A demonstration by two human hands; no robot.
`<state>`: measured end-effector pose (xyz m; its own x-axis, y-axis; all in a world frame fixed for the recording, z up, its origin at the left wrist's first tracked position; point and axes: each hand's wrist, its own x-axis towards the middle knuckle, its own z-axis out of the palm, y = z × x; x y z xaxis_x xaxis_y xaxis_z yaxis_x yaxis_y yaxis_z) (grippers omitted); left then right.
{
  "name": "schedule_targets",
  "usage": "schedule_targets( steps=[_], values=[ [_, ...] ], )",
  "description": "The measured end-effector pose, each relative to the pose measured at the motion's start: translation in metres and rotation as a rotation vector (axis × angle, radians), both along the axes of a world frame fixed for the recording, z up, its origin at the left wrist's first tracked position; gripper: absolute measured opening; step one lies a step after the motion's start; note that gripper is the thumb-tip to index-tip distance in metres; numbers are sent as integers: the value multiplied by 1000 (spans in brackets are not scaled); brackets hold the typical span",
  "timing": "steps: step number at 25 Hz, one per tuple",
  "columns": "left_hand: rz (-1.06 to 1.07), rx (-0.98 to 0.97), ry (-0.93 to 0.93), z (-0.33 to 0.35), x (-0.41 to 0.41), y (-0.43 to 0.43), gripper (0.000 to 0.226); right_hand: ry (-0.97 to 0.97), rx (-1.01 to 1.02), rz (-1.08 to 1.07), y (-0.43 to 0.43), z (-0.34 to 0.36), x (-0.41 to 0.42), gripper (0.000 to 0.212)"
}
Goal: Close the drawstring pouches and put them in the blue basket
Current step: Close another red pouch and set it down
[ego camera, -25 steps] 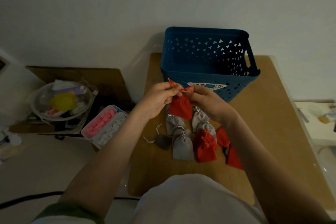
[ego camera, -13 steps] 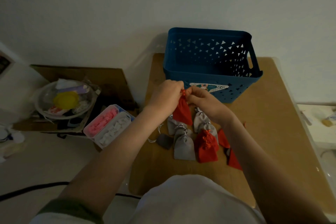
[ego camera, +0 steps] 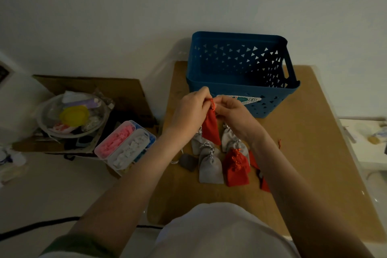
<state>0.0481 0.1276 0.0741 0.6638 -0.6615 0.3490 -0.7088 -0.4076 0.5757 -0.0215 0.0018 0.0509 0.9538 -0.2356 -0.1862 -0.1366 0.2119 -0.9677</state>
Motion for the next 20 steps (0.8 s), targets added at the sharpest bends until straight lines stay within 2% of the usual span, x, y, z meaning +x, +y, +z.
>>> schedule_targets(
  steps=[6, 8, 11, 12, 16, 20],
  values=[
    [-3, -161, 201, -13, -1, 1, 5, 7, 113, -84, -1, 5, -1, 23],
    [33, -267, 407, -17, 1, 2, 2, 35, 113, -181, 0, 4, 0, 28],
    [121, -458, 864, -16, 2, 3, 12, 70, -27, -347, -6, 0, -1, 37],
    [136, -463, 914, -14, 1, 4, 13, 84, -82, -362, -8, -2, -2, 39],
    [164, -323, 731, -20, 3, 13, 11, 127, -162, -342, -13, -9, -6, 43],
    [221, -262, 681, -22, 2, 17, 16, 134, -159, -331, -15, -9, -3, 37]
  ],
)
